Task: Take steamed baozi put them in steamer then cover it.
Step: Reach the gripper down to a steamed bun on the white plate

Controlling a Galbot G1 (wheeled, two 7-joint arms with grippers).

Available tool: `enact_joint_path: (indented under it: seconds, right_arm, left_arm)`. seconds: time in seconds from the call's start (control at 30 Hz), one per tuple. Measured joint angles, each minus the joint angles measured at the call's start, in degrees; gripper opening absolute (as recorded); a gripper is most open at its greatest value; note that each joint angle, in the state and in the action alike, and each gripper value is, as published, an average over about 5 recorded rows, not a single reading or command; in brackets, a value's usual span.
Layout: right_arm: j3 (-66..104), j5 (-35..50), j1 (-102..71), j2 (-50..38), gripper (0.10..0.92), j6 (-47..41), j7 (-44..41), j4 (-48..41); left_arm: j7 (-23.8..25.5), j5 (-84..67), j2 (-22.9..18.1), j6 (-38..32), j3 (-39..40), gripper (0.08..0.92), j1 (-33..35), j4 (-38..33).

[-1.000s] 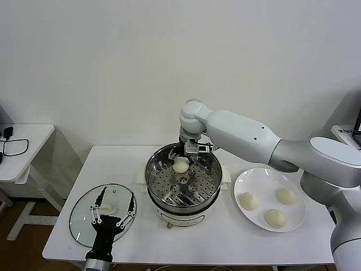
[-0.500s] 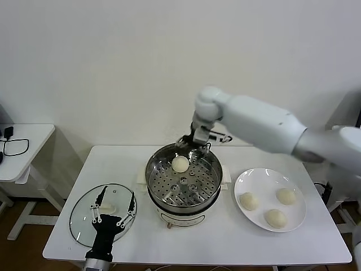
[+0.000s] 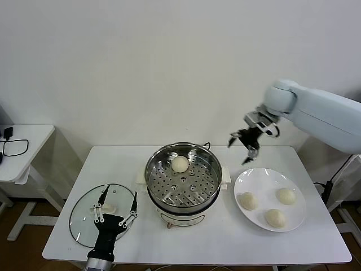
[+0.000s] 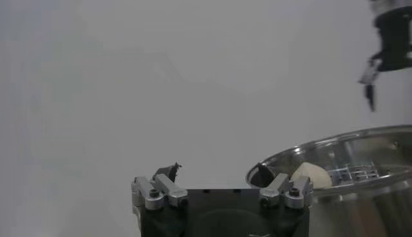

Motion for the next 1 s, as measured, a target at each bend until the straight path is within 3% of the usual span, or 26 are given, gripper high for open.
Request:
enact_joint_path:
  seconds: [0.37, 1.0]
  right_arm:
    - [-0.6, 2.4, -9.2, -4.5, 0.823, -5.2, 4.2, -0.4]
    - [2.0, 1.5, -17.9, -3.5, 0.823, -7.4, 8.5, -3.0]
  left_arm:
    - [-0.1, 0.2, -0.5, 0.0, -0.4, 0.823, 0.3, 0.1]
    - [-0.1, 0.2, -0.6, -0.4, -0.6, 0.823, 0.3, 0.7]
